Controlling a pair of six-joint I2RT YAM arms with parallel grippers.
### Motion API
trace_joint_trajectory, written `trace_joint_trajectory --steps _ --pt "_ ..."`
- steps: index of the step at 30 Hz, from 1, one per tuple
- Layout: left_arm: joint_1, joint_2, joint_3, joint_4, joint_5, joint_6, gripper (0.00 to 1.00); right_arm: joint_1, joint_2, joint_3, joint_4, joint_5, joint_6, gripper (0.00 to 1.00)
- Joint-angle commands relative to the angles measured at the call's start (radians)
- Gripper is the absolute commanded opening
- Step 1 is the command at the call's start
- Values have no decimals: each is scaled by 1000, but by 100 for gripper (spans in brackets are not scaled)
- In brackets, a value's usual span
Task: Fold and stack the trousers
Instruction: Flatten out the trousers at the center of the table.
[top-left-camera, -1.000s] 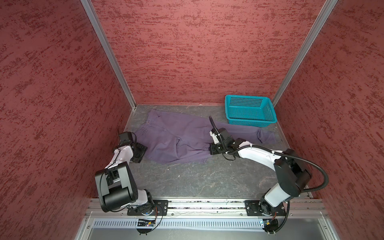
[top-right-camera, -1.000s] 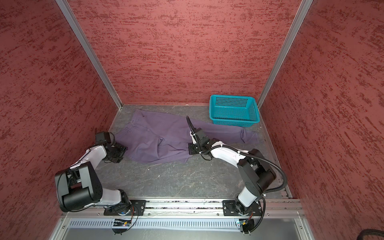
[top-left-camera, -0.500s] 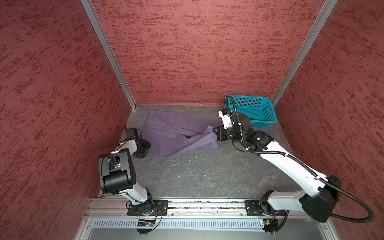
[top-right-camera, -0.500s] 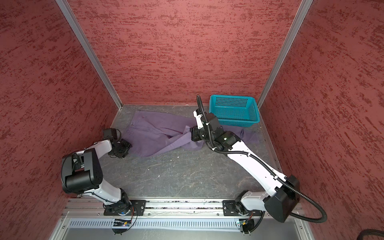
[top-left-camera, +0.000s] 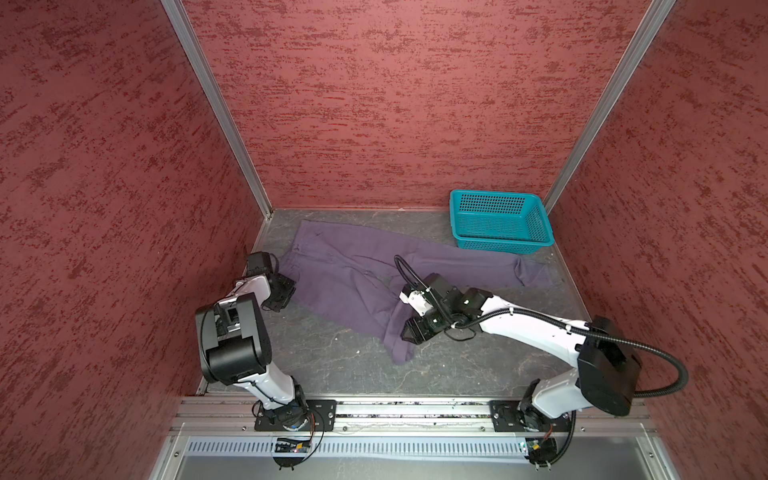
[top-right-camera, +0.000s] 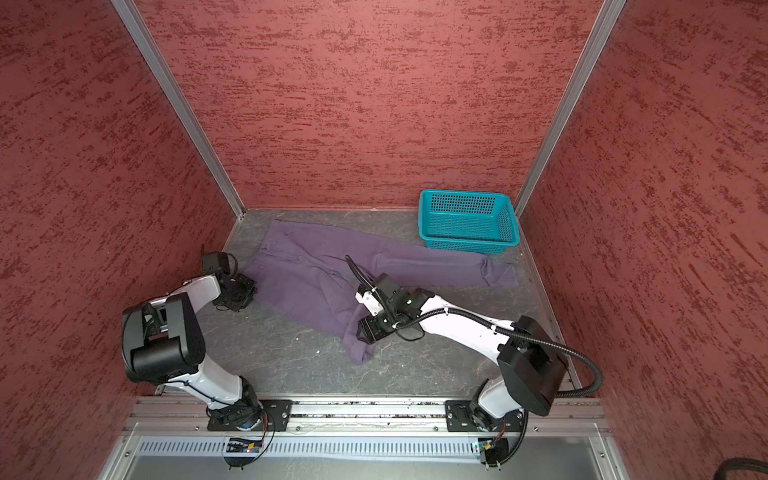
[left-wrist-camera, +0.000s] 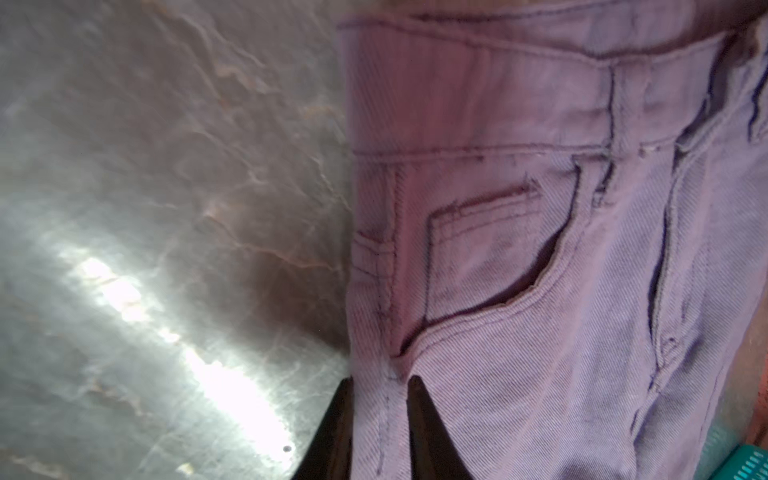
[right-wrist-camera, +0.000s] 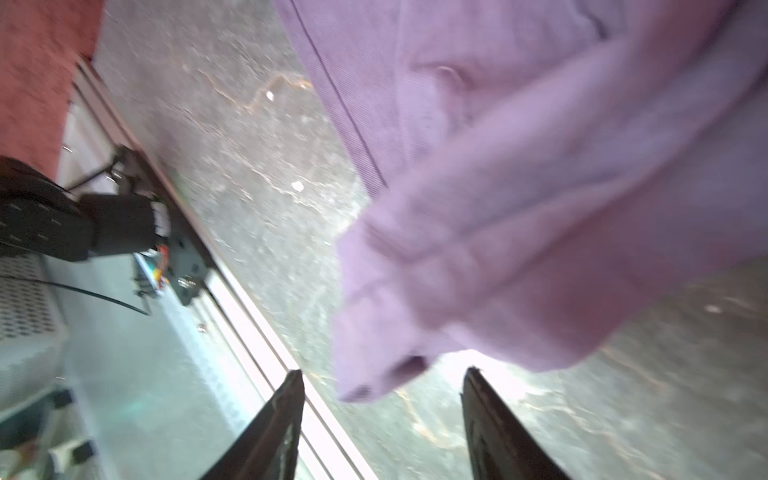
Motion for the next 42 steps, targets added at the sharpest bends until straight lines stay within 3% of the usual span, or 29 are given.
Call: trace_joint_trajectory --steps 1,4,8,17,21,25,29,31,38,42 --pt "3 -30 21 -23 -22 20 32 -87 -86 26 24 81 -40 68" --pt "3 -41 16 -26 -19 24 40 -185 -62 56 38 142 -36 69" --pt "3 -46 12 -22 -22 21 42 -227 79 141 49 198 -33 69" --pt "-5 -23 26 0 -5 8 47 -236 374 270 218 77 32 63" --pt "-5 -2 38 0 -10 15 41 -236 451 305 281 22 70 51" --pt "-3 12 39 10 5 16 28 -242 486 310 301 -4 93 37" --pt "-1 20 44 11 9 14 9 -252 466 271 325 0 122 1" --pt "0 18 45 8 10 9 0 -260 433 258 312 15 121 0" --pt "12 2 47 4 27 1 0 -331 156 222 174 197 74 0" --pt "20 -11 39 7 23 -6 0 -385 -47 195 60 373 55 0"
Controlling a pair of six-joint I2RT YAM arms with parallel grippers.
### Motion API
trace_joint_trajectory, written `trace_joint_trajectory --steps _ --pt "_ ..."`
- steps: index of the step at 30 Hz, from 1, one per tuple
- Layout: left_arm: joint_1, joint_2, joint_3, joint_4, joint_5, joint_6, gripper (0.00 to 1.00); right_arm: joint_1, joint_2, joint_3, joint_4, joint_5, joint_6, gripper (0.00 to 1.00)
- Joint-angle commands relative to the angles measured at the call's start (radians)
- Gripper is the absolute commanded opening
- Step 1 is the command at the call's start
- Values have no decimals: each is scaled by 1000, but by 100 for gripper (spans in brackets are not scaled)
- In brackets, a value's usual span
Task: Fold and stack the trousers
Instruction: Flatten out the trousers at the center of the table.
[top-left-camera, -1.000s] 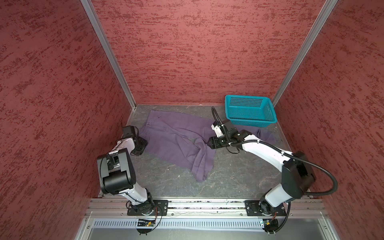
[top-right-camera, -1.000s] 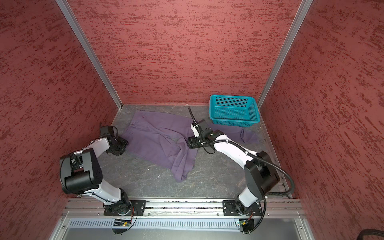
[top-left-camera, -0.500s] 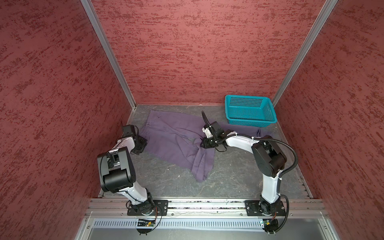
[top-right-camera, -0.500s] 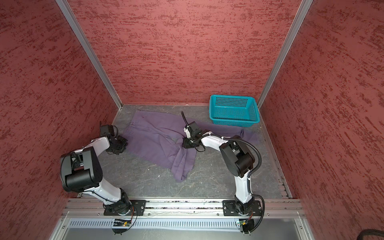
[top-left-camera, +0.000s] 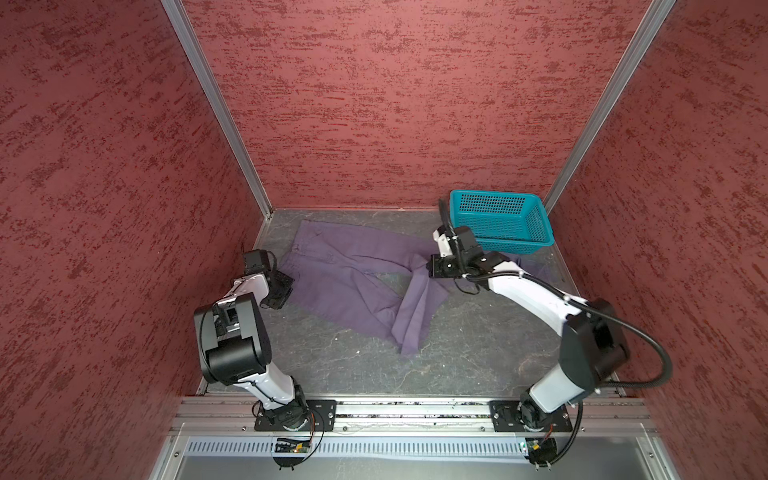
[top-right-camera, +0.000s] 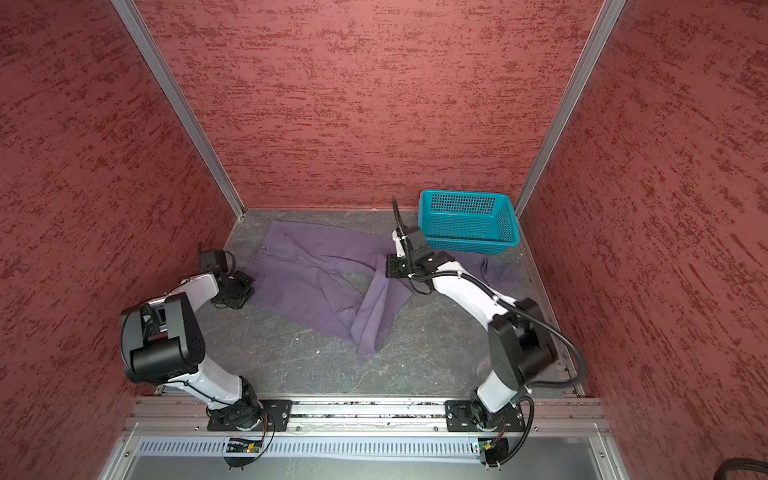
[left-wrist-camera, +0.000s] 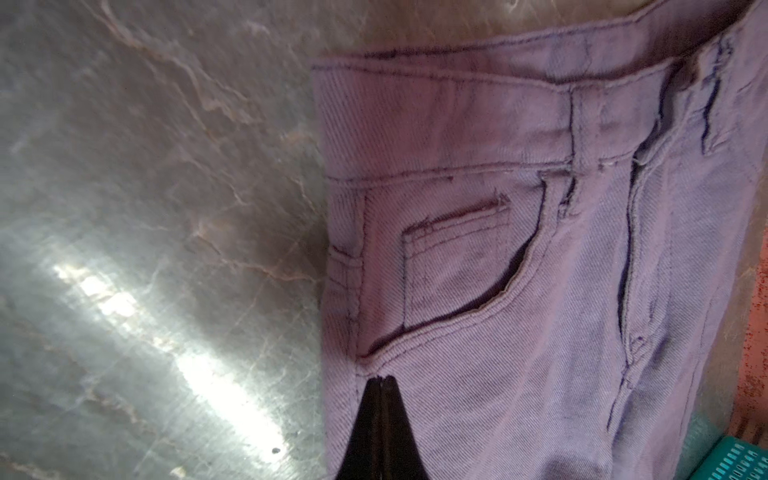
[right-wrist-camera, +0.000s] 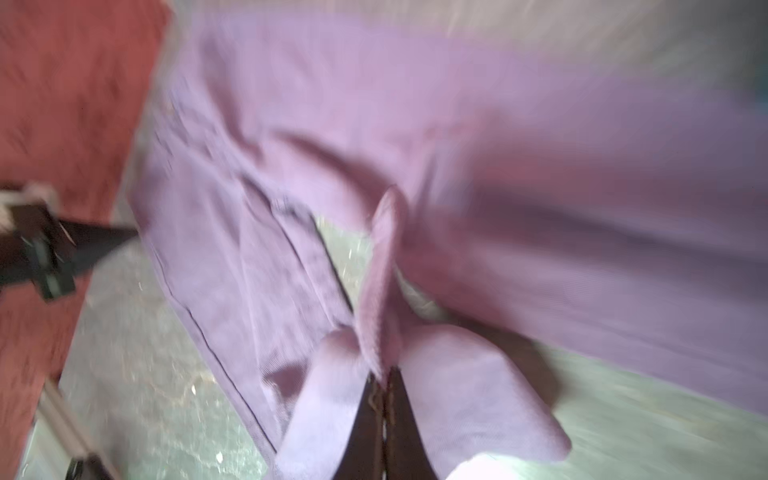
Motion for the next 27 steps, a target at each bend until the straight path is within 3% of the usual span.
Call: trace_joint_trajectory --steps 1,8,14,19,22,25,26,27 --pt "11 -18 9 8 6 -13 0 -45 -170 -27 -117 217 -23 0" --pt "23 -60 -20 -4 -8 -34 0 -164 -493 -169 -313 554 116 0" --pt "54 -117 -53 -37 -35 -52 0 -337 -675 -413 -326 673 175 0" --pt "97 -172 -100 -59 -46 -46 0 -468 -707 -542 -301 616 218 12" --pt "107 -205 -122 -74 -66 -46 0 -532 -724 -588 -315 604 270 14" --pt "103 -219 -126 -78 -59 -28 0 -606 -778 -600 -285 553 289 27" --pt "95 -214 -117 -85 -57 -16 6 -627 -798 -597 -268 529 295 34" --pt "87 -206 -106 -89 -59 -8 18 -639 -805 -594 -256 514 300 41"
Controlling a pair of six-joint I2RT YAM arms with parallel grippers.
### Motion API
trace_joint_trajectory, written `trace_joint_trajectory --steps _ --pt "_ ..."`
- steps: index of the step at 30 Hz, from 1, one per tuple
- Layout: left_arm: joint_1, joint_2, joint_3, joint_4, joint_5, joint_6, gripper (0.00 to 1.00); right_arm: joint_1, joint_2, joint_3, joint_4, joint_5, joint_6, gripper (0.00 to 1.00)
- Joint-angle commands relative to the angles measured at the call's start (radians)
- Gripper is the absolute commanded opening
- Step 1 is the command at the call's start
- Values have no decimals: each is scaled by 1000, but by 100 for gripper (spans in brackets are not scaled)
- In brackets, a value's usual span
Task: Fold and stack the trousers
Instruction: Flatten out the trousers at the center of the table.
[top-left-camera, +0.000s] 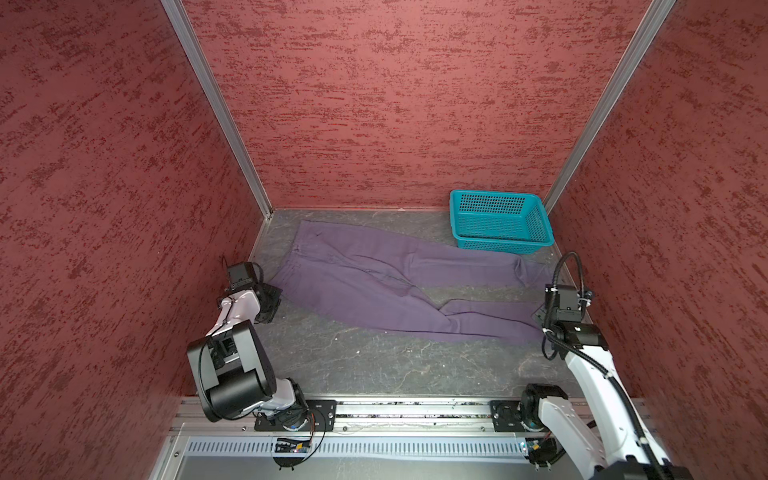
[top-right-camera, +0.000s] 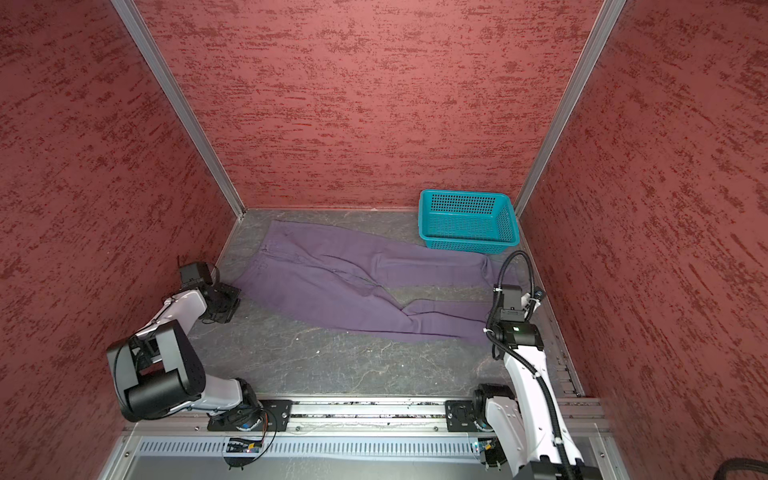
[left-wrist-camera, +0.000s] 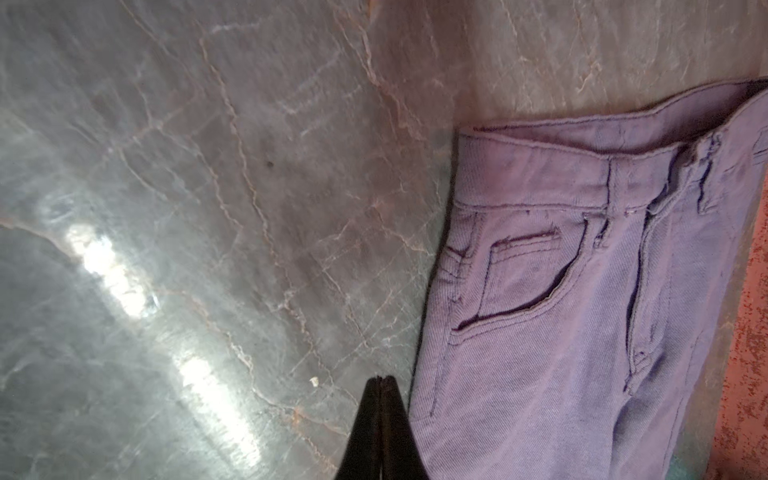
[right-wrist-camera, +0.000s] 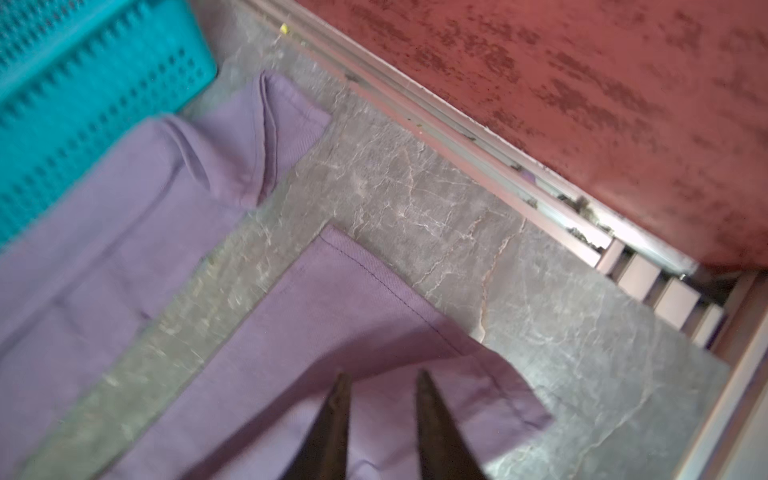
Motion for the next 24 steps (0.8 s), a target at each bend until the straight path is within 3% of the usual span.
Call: trace_joint_trajectory --steps 1,2,4,7,10,13,15,16,19,20,22,24 --pt "-25 6 24 -18 -17 35 34 -46 -44 20 57 -49 56 49" --pt "-38 18 32 -14 -16 40 47 -52 -42 28 64 -55 62 53" --pt "-59 41 43 -6 -15 37 56 -58 -24 37 98 -87 50 53" --pt "-82 80 64 10 -11 27 65 -61 53 42 167 -221 13 27" --pt "-111 114 88 31 -18 14 66 -63 138 19 217 -319 13 6" --pt "-135 156 118 44 -25 4 66 -65 178 -23 254 -340 34 2" --pt "-146 183 134 44 -29 2 66 -68 200 -40 273 -340 35 9" --pt "-151 197 141 44 -33 1 68 -72 215 -41 277 -337 31 18" --pt "-159 226 156 40 -38 0 76 -84 288 -30 284 -340 -7 63" --pt "-160 232 157 38 -41 -1 79 -86 319 -23 283 -344 -20 74" --pt "-160 246 156 42 -36 -1 81 -94 396 -8 285 -354 -42 83" --pt "-159 251 151 44 -33 -5 81 -97 455 -4 314 -377 -50 85"
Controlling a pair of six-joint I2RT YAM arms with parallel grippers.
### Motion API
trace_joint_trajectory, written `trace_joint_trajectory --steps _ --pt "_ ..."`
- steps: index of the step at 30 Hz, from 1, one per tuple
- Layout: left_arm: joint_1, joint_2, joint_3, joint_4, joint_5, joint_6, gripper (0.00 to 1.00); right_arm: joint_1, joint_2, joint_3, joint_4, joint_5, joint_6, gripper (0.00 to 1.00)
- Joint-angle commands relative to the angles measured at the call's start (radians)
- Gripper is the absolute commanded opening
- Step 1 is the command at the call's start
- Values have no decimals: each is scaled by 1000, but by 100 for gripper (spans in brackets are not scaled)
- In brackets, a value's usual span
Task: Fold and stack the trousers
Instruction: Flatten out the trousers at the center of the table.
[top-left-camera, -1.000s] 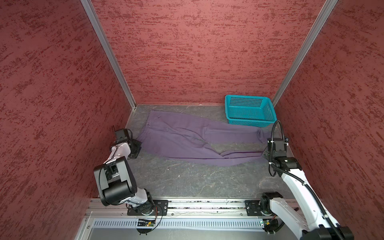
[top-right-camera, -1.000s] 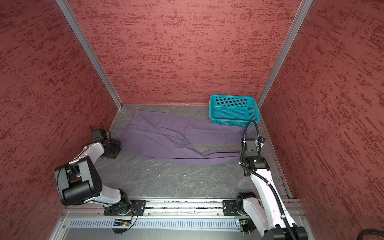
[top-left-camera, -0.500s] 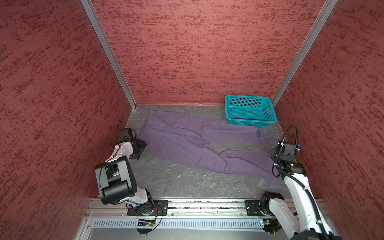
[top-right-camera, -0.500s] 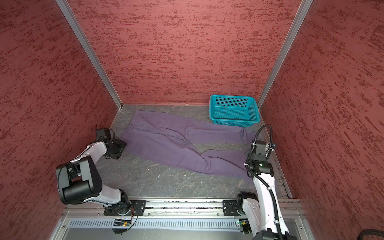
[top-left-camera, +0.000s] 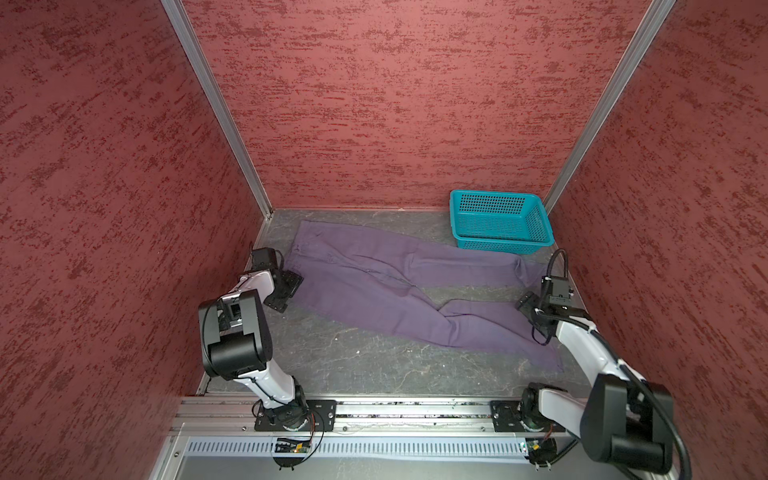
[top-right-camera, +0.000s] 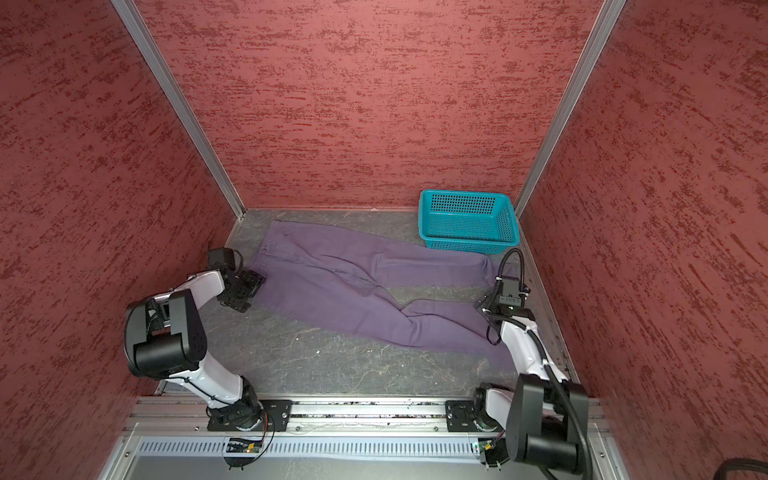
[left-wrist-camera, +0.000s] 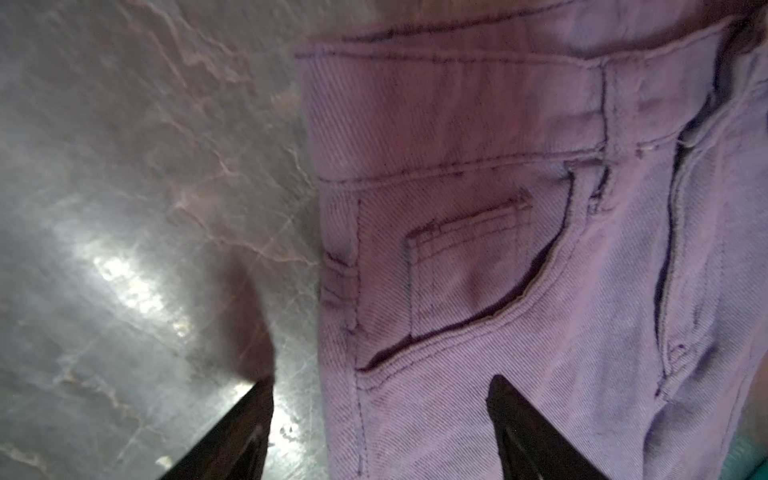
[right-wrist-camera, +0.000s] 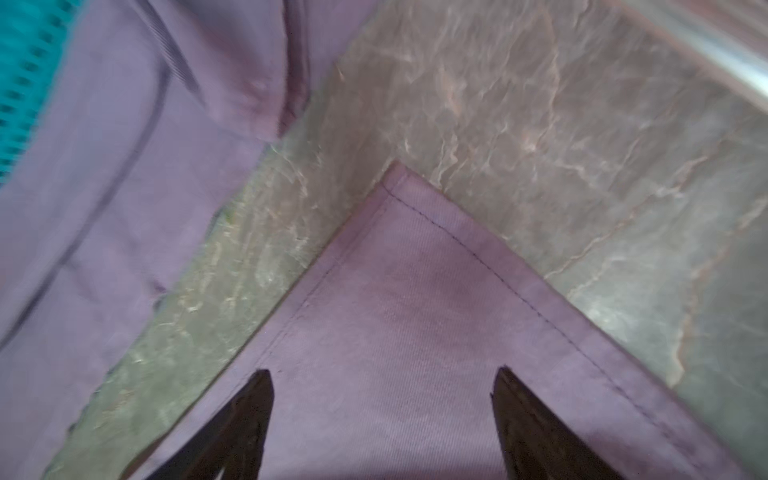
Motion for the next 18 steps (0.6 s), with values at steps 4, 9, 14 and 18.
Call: trace_joint_trajectory --steps 4,9,14,18 --pt "2 9 -2 25 -8 0 66 -18 146 39 113 -93 -21 84" --pt "19 3 -7 30 -5 1 34 -24 240 87 140 -92 -35 76" --pt "99 -16 -62 45 43 -18 9 -50 300 94 162 -88 -25 30" --pt "167 -83 -129 47 36 -17 1 -84 306 77 184 -91 -14 11"
